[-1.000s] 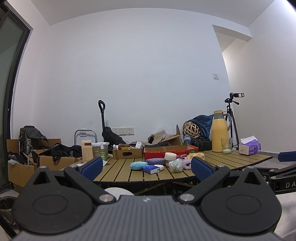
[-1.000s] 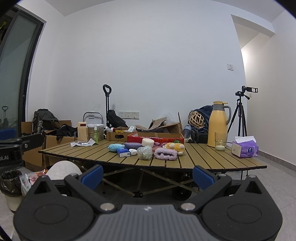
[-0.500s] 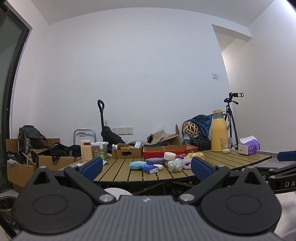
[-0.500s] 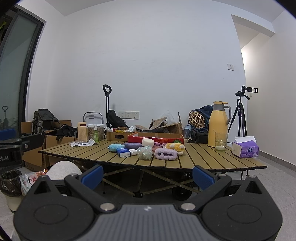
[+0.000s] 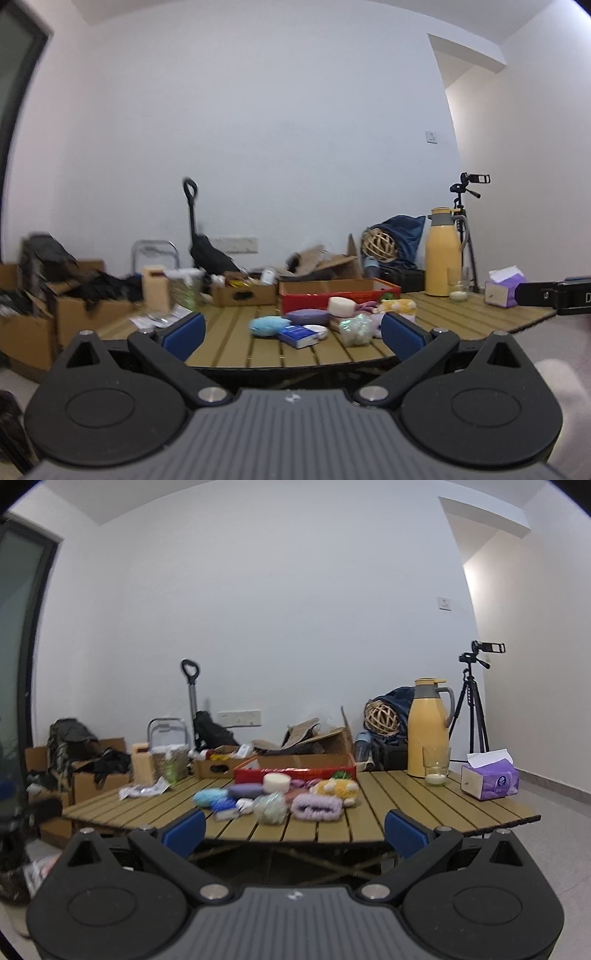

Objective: Organize soft objects
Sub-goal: 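Grasp the white cloth with the left gripper while the right gripper grasps the clear plastic bag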

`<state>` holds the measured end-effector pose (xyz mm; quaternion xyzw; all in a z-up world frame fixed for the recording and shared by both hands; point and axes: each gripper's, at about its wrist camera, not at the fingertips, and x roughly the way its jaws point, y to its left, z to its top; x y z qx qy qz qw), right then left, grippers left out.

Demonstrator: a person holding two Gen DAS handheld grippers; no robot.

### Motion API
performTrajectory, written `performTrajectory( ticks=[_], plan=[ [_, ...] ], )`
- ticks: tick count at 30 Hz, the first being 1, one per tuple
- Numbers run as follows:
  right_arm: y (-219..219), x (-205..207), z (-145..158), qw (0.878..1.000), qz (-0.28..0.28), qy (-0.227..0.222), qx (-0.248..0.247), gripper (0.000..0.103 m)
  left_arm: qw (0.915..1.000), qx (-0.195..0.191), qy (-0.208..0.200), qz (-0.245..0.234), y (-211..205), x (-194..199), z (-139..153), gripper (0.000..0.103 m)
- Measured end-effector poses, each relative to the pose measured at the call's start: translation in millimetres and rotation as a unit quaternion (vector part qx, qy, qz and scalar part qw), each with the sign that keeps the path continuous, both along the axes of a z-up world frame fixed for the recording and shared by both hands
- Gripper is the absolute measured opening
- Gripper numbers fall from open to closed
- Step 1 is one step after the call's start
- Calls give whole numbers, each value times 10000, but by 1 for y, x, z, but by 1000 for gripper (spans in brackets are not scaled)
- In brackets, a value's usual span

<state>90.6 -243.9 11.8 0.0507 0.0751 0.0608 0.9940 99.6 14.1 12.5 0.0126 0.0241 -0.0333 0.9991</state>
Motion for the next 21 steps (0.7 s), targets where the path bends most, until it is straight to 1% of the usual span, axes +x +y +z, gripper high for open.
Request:
performTrajectory(
  ticks=[2, 3, 6, 7, 8, 11, 12, 15, 17, 18, 19, 20, 21],
  plan=[
    [-7, 25, 4, 9998, -39, 109, 135, 103, 9998, -119, 124, -27, 4, 23, 2, 103],
    [-10, 37, 5, 9996, -39, 136, 224, 103, 9998, -119, 150, -8, 4, 36, 3, 103],
    [-20, 77, 3, 9987, 66, 88, 501, 103, 9996, 100, 242, 143, 1, 76, 1, 103],
    [-23, 92, 0, 9979, 106, 80, 633, 103, 9994, 110, 298, 141, 0, 89, 0, 103],
    [-25, 108, -2, 9973, 142, 167, 705, 103, 9993, 81, 341, 87, 0, 105, -1, 103],
    [-26, 160, -12, 9955, 376, 485, 724, 103, 9987, 35, 496, -74, -3, 165, -6, 103],
    [-25, 178, -15, 9954, 396, 548, 678, 103, 9981, 48, 614, -44, -5, 185, -9, 103],
    [-17, 229, -25, 9958, 259, 728, 484, 102, 9945, -73, 1044, -38, -6, 238, -21, 103],
    [-15, 260, -32, 9944, 274, 884, 510, 98, 9929, -147, 1180, -91, -4, 267, -27, 102],
    [-14, 272, -35, 9936, 320, 956, 518, 94, 9924, -159, 1217, -81, -4, 279, -30, 98],
    [-12, 286, -38, 9925, 365, 1040, 521, 93, 9920, -176, 1251, -63, -3, 290, -31, 91],
    [-9, 294, -40, 9918, 420, 1086, 527, 90, 9916, -202, 1272, -77, -3, 298, -33, 85],
    [-5, 302, -43, 9910, 480, 1127, 537, 83, 9914, -204, 1284, -149, -2, 307, -34, 74]
  ],
)
